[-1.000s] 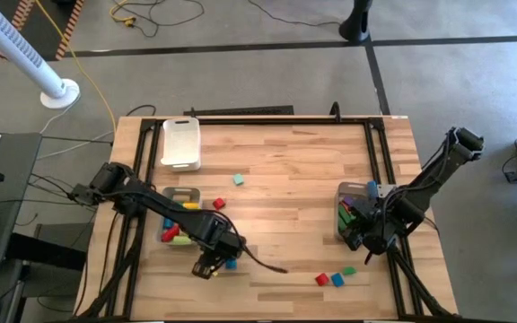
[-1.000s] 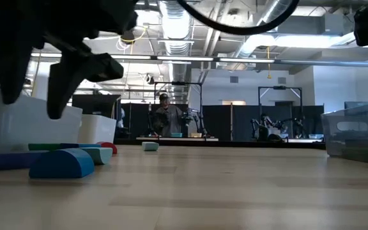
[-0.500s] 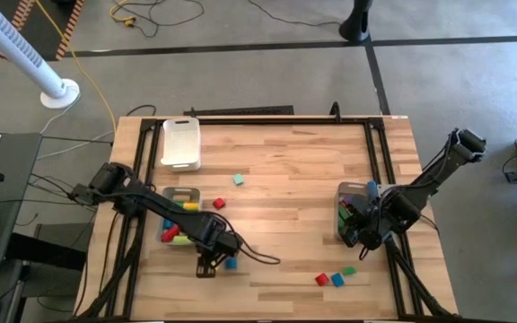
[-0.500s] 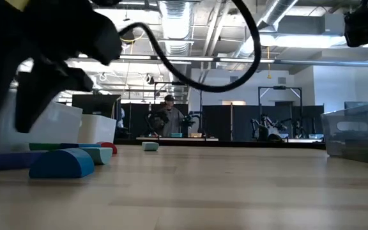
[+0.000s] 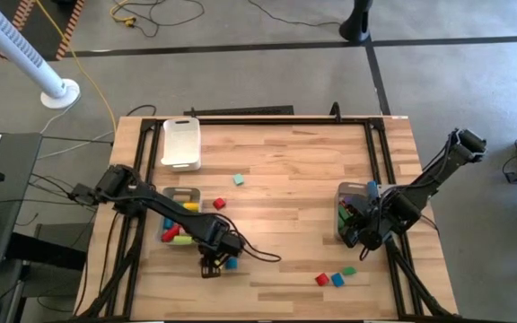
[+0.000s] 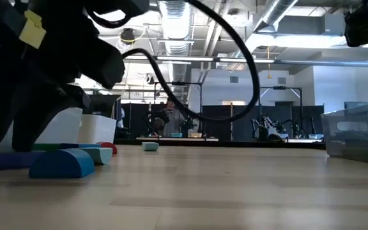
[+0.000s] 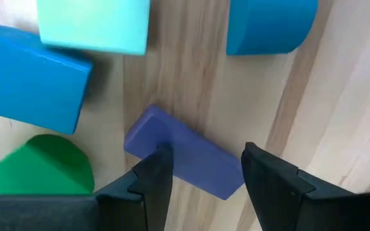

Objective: Sort blocks by size
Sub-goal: Put the purple rectangular block into the black bin

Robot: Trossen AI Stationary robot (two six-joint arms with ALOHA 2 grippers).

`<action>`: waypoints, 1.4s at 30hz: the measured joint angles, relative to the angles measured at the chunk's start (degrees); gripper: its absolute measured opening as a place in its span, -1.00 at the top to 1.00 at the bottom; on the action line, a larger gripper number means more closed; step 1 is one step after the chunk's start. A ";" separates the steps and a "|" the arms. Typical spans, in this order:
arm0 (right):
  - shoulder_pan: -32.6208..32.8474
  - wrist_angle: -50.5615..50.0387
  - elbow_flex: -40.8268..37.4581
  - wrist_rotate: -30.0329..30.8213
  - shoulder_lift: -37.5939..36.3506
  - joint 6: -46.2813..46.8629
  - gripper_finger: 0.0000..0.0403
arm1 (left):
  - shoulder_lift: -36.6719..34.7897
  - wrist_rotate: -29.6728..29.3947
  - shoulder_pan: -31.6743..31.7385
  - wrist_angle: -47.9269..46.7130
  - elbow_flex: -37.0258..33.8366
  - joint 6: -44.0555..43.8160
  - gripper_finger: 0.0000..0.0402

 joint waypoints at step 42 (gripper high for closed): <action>0.06 0.57 0.02 -0.02 0.00 -1.75 -0.09 | 1.90 2.04 -1.99 -2.67 8.48 15.05 0.20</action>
